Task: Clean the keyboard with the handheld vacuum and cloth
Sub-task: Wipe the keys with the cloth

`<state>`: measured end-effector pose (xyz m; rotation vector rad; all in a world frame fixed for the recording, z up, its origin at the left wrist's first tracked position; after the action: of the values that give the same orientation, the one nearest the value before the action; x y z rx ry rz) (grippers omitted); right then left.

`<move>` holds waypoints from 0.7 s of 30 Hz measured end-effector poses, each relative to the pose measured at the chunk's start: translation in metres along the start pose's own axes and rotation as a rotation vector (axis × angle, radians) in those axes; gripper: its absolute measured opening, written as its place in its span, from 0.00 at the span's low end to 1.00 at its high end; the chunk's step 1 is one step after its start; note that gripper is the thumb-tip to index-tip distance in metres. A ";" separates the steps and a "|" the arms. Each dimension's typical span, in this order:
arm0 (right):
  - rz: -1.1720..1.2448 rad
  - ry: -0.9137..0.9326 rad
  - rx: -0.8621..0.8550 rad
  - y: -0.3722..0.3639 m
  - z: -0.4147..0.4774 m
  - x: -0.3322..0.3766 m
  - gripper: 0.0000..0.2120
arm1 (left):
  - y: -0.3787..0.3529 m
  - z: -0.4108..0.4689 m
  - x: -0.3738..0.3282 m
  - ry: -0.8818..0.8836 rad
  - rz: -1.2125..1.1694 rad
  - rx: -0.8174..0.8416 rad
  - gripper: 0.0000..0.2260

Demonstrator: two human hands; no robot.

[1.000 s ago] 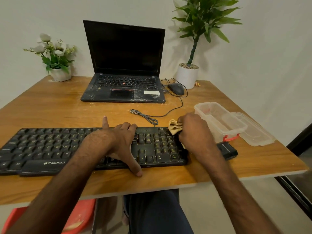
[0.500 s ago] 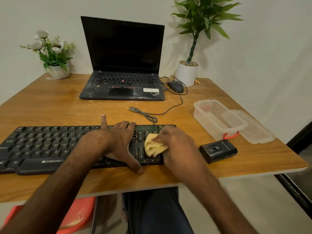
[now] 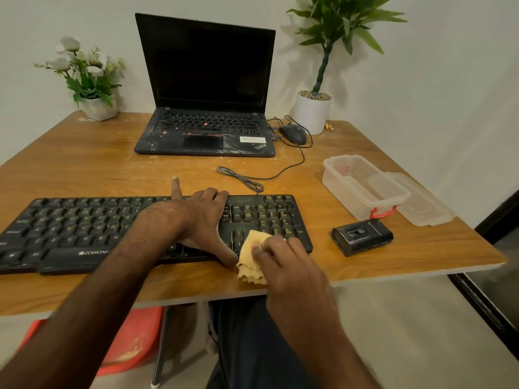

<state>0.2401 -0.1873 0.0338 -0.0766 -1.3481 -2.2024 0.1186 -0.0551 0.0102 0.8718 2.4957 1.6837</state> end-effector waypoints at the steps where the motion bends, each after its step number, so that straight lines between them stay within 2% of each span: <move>1: 0.002 -0.012 0.005 -0.001 -0.001 0.000 0.24 | 0.000 0.000 0.001 -0.003 -0.002 0.003 0.66; 5: -0.001 -0.222 -0.021 0.013 -0.012 -0.036 0.29 | -0.003 -0.002 0.003 -0.023 -0.047 0.039 0.70; 8: -0.039 -0.297 -0.097 0.021 -0.015 -0.048 0.30 | -0.002 -0.002 0.001 -0.017 -0.040 0.035 0.70; 11: -0.028 -0.291 -0.167 0.014 -0.014 -0.037 0.28 | -0.002 -0.002 -0.001 -0.005 -0.015 0.024 0.68; 15: 0.043 -0.152 -0.119 -0.007 -0.007 -0.003 0.23 | 0.000 0.000 -0.001 0.015 0.028 -0.007 0.64; 17: 0.048 -0.189 -0.110 -0.002 -0.006 -0.011 0.23 | -0.002 -0.001 0.000 0.010 0.017 0.010 0.66; 21: -0.023 -0.377 -0.132 0.025 -0.020 -0.055 0.29 | -0.004 -0.003 0.001 -0.013 -0.014 0.060 0.70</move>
<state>0.3038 -0.1891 0.0266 -0.5517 -1.3958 -2.3757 0.1151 -0.0578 0.0082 0.8656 2.5499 1.6013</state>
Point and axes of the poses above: each hand's wrist, its own z-axis towards the middle knuckle, its own y-axis out of the back of the hand, x = y × z, the point moved 8 cm from there along z, towards the middle knuckle, and after that the axes turned 14 degrees about z, right-handed, at the moved point
